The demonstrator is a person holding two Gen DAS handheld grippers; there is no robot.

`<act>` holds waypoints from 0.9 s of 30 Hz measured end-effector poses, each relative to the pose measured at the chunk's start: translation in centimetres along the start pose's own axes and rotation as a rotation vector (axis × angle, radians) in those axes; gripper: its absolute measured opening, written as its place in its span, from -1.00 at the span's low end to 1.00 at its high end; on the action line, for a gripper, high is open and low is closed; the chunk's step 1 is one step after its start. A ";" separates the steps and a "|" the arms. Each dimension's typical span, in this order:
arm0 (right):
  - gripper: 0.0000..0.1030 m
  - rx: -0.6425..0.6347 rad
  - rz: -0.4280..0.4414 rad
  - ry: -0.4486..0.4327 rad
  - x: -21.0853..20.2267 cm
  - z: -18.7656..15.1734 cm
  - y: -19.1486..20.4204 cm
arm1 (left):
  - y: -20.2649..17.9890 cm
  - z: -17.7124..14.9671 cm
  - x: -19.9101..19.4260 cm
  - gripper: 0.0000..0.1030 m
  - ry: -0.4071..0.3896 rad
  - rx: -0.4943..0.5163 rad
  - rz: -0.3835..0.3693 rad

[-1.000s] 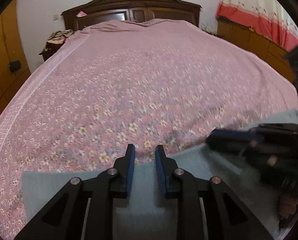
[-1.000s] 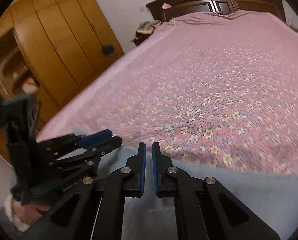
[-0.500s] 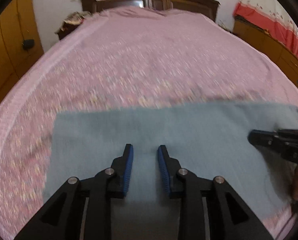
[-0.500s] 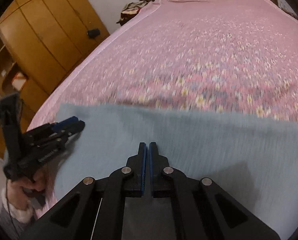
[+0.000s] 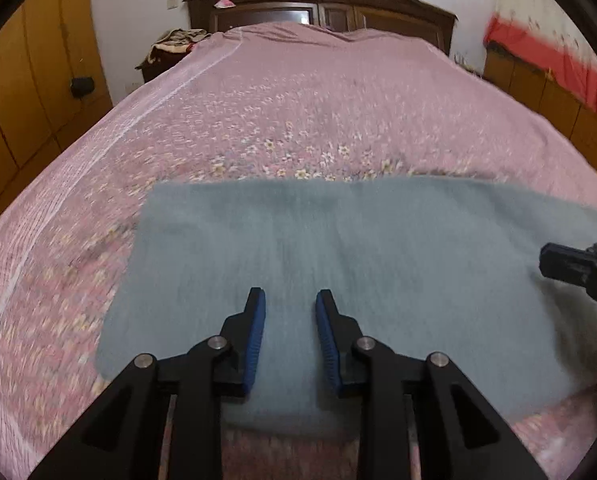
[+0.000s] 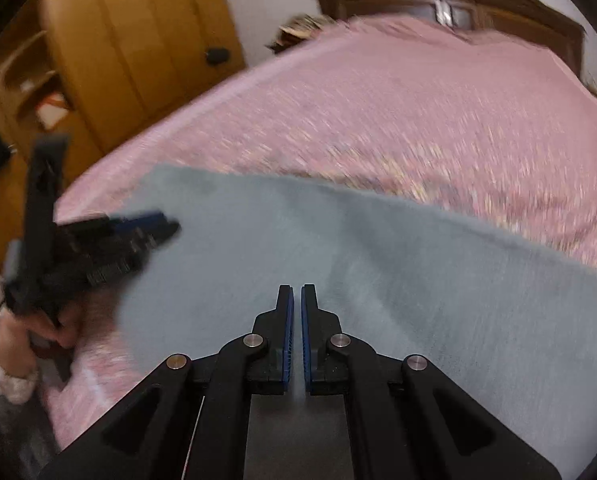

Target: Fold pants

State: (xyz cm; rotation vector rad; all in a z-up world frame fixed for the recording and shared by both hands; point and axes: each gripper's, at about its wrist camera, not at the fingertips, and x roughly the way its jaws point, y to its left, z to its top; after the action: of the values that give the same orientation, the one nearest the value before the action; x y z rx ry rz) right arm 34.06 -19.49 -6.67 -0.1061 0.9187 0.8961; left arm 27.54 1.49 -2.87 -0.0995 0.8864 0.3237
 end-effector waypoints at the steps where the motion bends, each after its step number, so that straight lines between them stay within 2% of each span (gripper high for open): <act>1: -0.90 0.019 0.013 -0.005 0.0 0.2 -0.1 | 0.1 0.6 0.6 -0.46 -0.003 -0.012 -0.002; 4: -0.86 -0.015 0.005 -0.050 -1.8 -0.7 0.6 | 0.6 2.3 2.4 -0.46 -0.013 -0.054 -0.001; 6: -0.67 -0.064 0.005 -0.085 -3.3 -1.4 2.1 | 0.2 2.5 2.2 -0.46 -0.038 -0.037 0.021; 8: -0.56 -0.143 0.030 -0.109 -4.4 -2.0 4.9 | 0.0 2.2 0.7 -0.42 -0.081 -0.017 0.006; 10: -0.54 -0.289 0.027 -0.122 -5.0 -2.6 8.8 | 0.8 1.7 -1.6 -0.29 -0.113 -0.024 -0.029; 12: -0.54 -0.378 0.001 -0.154 -4.9 -2.8 11.5 | 2.7 1.1 -4.2 0.21 -0.137 -0.053 -0.035; 14: -0.54 -0.375 0.006 -0.144 -4.6 -2.6 12.3 | 5.1 -0.1 -6.0 0.31 -0.145 -0.068 -0.037; 17: -0.54 -0.255 0.044 -0.076 -5.0 -2.6 10.6 | 8.6 -2.9 -7.4 0.31 -0.127 -0.106 -0.046; 19: -0.54 -0.254 0.043 -0.063 -6.0 -4.0 9.8 | 9.6 -3.5 -7.4 0.30 -0.111 -0.100 -0.051; 21: -0.54 -0.329 -0.042 -0.080 -7.4 -6.3 9.5 | 9.4 -4.0 -8.0 0.24 -0.107 -0.057 -0.073; 23: -0.54 -0.455 -0.213 -0.128 -8.1 -9.1 10.1 | 7.7 -4.2 -8.7 0.23 -0.104 0.013 -0.104; 24: -0.54 -0.504 -0.240 -0.144 -7.6 -9.5 10.7 | 7.1 -4.1 -8.9 0.23 -0.102 0.024 -0.115; 25: -0.54 -0.579 -0.232 -0.167 -7.5 -10.6 11.3 | 6.3 -4.1 -8.9 0.23 -0.094 0.033 -0.134; 26: -0.51 -0.643 -0.226 -0.177 -7.1 -11.2 11.9 | 5.5 -4.0 -8.7 0.23 -0.083 0.041 -0.156; 27: -0.42 -0.722 -0.257 -0.173 -6.2 -11.9 12.8 | 4.5 -4.0 -8.4 0.23 -0.064 0.051 -0.190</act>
State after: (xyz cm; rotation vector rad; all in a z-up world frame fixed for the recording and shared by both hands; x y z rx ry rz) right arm 15.56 -20.34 -6.12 -0.7383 0.3737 0.9421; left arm 18.18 2.86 1.33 -0.1242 0.8141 0.1263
